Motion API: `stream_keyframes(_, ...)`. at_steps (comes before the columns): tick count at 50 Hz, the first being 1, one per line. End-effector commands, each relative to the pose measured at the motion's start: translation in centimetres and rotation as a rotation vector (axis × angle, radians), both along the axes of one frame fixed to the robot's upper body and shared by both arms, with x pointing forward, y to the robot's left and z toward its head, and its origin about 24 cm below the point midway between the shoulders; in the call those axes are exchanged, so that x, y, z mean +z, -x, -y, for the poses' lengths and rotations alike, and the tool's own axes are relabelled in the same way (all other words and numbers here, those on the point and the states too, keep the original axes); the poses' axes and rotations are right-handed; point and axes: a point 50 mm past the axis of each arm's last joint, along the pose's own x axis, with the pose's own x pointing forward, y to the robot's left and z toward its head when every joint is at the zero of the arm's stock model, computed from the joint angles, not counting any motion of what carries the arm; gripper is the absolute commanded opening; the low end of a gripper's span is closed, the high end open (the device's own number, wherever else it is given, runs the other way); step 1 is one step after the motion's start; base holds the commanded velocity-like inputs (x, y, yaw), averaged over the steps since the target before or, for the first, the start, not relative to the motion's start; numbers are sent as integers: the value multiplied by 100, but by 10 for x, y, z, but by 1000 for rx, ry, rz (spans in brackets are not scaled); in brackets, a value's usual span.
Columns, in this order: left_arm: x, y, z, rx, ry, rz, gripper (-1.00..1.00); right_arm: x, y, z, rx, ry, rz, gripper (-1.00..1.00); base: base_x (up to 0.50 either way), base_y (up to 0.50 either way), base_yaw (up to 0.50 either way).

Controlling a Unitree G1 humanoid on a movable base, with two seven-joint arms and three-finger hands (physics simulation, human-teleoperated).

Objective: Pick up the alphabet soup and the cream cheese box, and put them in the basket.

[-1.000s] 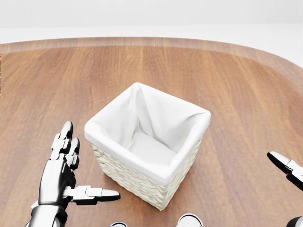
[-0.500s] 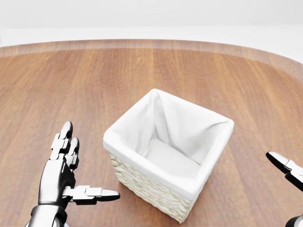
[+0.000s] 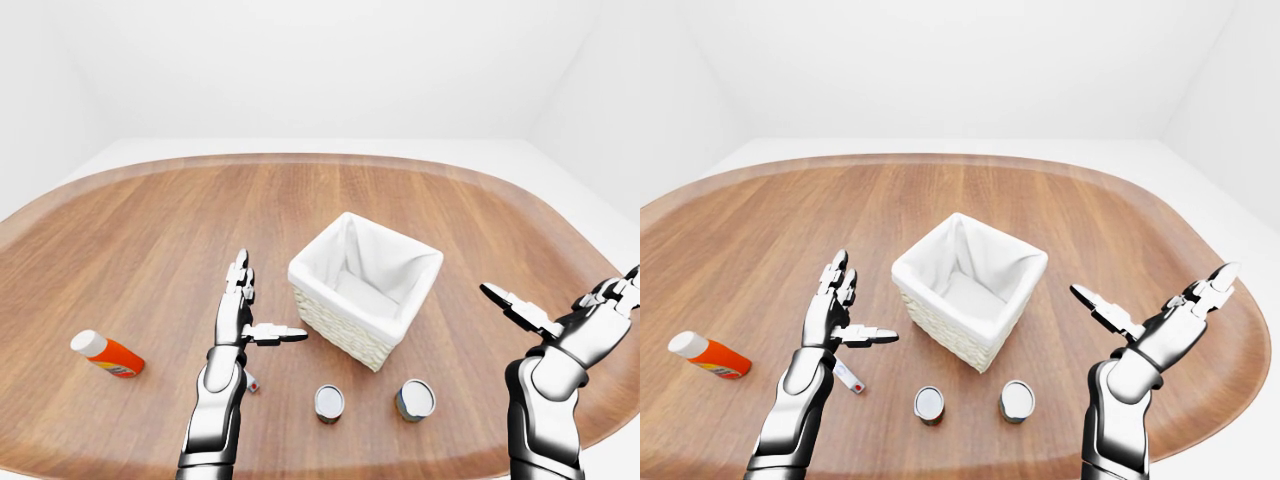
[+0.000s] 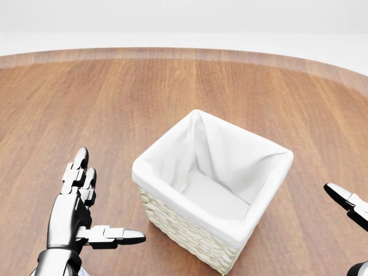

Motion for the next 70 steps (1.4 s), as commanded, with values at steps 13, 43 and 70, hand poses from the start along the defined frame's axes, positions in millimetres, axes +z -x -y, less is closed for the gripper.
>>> stream_keyframes(13,13,8,-3,74,-81,52,100,0,0,0,-1,5,-3,100,0,0,0)
stream_keyframes(43,105,21,-16,305,-585,416,100,0,-1,1,-3,7,-7,100,0,0,0)
stream_keyframes(70,139,27,3,297,-1334,370,100,-2,-2,0,-6,24,-25,100,0,0,0)
